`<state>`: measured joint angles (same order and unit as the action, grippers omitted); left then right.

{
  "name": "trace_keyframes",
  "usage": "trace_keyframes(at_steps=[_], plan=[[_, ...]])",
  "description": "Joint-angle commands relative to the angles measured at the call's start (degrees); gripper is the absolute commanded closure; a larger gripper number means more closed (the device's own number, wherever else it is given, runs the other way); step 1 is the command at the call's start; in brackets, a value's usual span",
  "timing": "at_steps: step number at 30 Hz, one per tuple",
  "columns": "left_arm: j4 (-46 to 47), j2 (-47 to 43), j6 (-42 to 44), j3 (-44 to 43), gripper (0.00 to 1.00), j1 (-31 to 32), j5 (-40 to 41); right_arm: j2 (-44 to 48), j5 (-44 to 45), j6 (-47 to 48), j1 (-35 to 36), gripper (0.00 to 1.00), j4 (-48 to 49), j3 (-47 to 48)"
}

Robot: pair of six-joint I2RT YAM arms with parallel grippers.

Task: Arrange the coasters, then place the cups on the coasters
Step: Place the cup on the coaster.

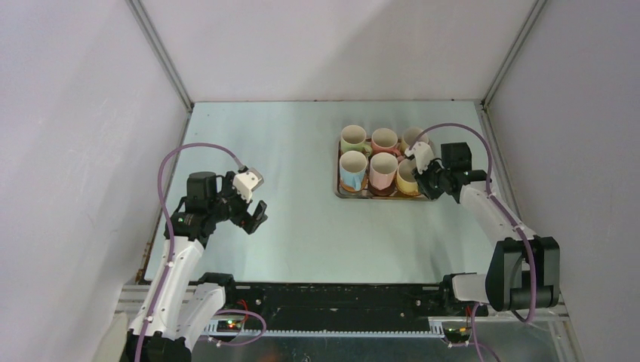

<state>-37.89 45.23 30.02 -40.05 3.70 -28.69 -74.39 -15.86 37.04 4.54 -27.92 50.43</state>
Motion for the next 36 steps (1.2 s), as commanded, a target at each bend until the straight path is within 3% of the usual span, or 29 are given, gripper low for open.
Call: trace_keyframes(at_steps=[1,22,36], plan=[[0.37,-0.44,0.86,0.61,0.02,-0.49,-0.75,-0.04,-0.42,-0.5,-0.38,1.0,4.6,1.16],[0.42,-0.45,0.89,0.59,0.02,-0.49,-0.91,-3.36,-0.83,-3.09,-2.05,1.0,6.9,1.08],[0.3,-0.18,1.0,0.62,0.02,-0.54,-1.1,1.84,2.34,-3.15,-1.03,1.0,18.67,-5.26]])
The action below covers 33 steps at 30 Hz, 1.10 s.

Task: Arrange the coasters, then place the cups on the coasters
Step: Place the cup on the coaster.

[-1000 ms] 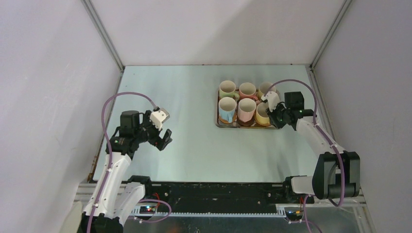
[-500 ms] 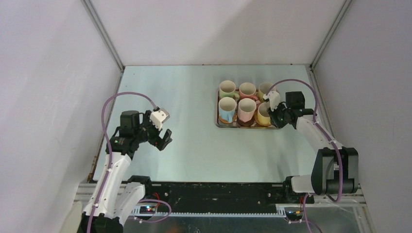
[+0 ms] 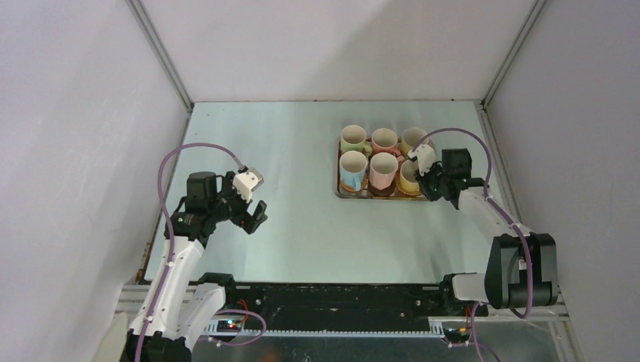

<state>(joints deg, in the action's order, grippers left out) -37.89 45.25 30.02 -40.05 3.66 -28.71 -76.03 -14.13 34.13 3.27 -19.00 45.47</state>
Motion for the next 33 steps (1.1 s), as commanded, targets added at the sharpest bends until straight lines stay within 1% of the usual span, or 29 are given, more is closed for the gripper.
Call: trace_keyframes(at_steps=[1,8,13,19,20,21,24,25,26,27,28,29,30,31,32,33], plan=[[0.32,-0.17,1.0,0.66,0.02,-0.43,-1.08,3.11,0.82,-0.21,0.24,1.0,9.98,-0.39],[0.33,-0.32,0.98,0.64,0.02,-0.47,-0.9,1.12,2.22,-0.35,0.58,1.0,10.53,-0.43],[0.29,-0.34,1.0,0.68,0.02,-0.54,-0.89,-0.5,1.78,-0.38,0.13,1.0,7.86,0.95],[0.35,-0.32,1.09,0.68,0.02,-0.5,-0.99,-2.24,0.81,-0.36,-0.46,0.85,4.69,2.6],[0.31,-0.27,1.09,0.68,0.02,-0.5,-0.93,-2.45,0.63,-0.31,-0.59,0.8,4.38,2.78],[0.29,-0.26,1.09,0.68,0.02,-0.54,-0.96,-2.58,0.43,-0.3,-0.61,0.78,3.57,3.17],[0.21,-0.38,1.16,0.73,0.02,-0.55,-1.06,-2.66,0.04,-0.31,-0.97,0.69,2.13,3.88],[0.15,-0.41,1.17,0.75,0.02,-0.53,-1.1,-2.6,-0.25,-0.35,-1.16,0.64,1.41,4.31],[0.13,-0.38,1.18,0.74,0.02,-0.53,-1.14,-2.32,-0.35,-0.37,-1.2,0.62,1.02,4.51],[0.16,-0.41,1.16,0.72,0.02,-0.5,-1.17,-2.12,-0.72,-0.29,-1.32,0.57,0.12,4.93],[0.11,-0.42,1.17,0.7,0.02,-0.54,-1.17,-1.6,-0.85,-0.29,-1.37,0.54,-0.33,5.13],[0.1,-0.43,1.11,0.7,0.02,-0.64,-1.17,-0.86,-1.02,-0.34,-1.52,0.47,-1.06,5.45],[0.16,-0.43,1.15,0.74,0.02,-0.66,-1.22,-0.38,-1.09,-0.41,-1.65,0.45,-1.31,5.62],[0.18,-0.39,1.13,0.69,0.02,-0.6,-1.23,0.5,-1.32,-0.4,-1.79,0.37,-1.78,5.65],[0.18,-0.41,1.15,0.69,0.02,-0.59,-1.25,1.09,-1.51,-0.45,-1.91,0.33,-2.19,5.67],[0.12,-0.45,1.2,0.68,0.02,-0.61,-1.26,2.27,-1.97,-0.5,-2.05,0.26,-2.36,5.68]])
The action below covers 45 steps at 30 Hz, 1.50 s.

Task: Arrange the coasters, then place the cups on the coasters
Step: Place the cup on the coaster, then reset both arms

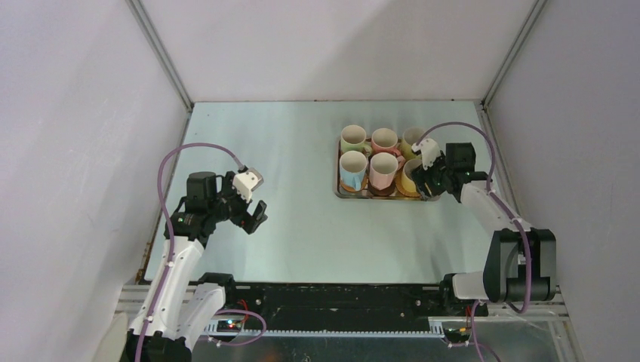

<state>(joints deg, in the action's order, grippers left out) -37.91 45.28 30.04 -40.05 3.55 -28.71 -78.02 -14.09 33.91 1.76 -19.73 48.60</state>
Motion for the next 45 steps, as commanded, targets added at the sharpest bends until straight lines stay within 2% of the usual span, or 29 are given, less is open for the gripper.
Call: trace_keyframes(at_steps=[1,4,5,15,20,25,29,34,39,45], plan=[[0.13,-0.42,1.17,0.68,0.02,-0.49,-1.3,4.84,-2.18,-0.43,-0.62,0.21,-1.87,2.55],[0.12,-0.43,1.12,0.64,0.02,-0.52,-1.22,8.08,-2.43,-1.09,-1.14,0.02,-2.04,2.55],[0.08,-0.44,1.15,0.61,0.02,-0.54,-1.25,8.77,-2.37,-1.15,-1.21,0.01,-2.11,2.55],[0.12,-0.12,1.15,0.58,0.02,-0.63,-1.33,19.87,-5.56,-4.83,-9.09,0.01,0.53,0.73],[0.07,0.03,1.11,0.55,0.02,-0.61,-1.36,22.6,-8.53,-9.13,-9.67,0.0,4.51,-0.48],[0.03,-0.26,0.93,0.5,0.02,-0.59,-1.46,25.67,0.93,-23.03,-9.1,0.01,18.44,-4.98],[-0.14,-0.94,1.11,0.46,0.02,-0.67,-2.29,27.64,4.05,-26.63,-9.22,0.01,21.05,-5.44],[-0.08,-1.22,1.07,0.5,0.02,-0.73,-2.56,29.45,1.51,-26.26,-9.51,0.01,21.09,-5.44],[-0.04,-1.16,0.83,0.42,0.02,-0.66,-2.67,32.72,-9.23,-22.16,-9.48,0.01,18.81,-6.64],[-0.02,-1.02,0.58,0.37,0.02,-0.74,-2.28,34.48,-9.47,-21.25,-8.4,0.01,20.49,-7.72]])
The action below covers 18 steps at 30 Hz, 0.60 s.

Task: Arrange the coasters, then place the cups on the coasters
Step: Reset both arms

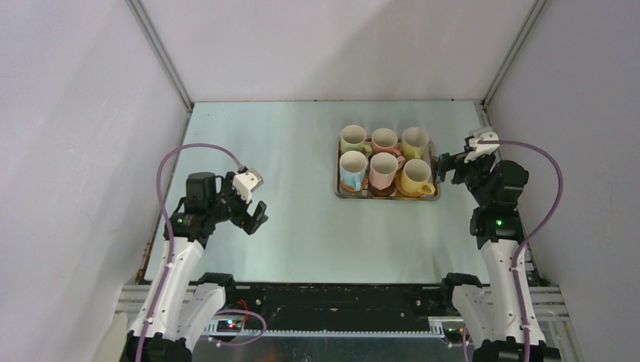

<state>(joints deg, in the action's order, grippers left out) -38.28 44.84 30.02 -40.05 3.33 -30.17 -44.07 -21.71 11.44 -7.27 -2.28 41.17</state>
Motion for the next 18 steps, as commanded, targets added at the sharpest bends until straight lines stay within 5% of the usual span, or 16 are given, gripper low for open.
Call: trace_keyframes(at_steps=[1,18], plan=[[0.41,-0.49,0.58,0.34,0.02,-0.52,-0.75,0.38,-1.36,1.15,0.65,0.01,3.37,-0.34],[0.8,0.57,0.38,0.32,0.02,-0.62,1.54,1.67,2.92,4.41,-1.23,0.01,3.22,-0.3]])
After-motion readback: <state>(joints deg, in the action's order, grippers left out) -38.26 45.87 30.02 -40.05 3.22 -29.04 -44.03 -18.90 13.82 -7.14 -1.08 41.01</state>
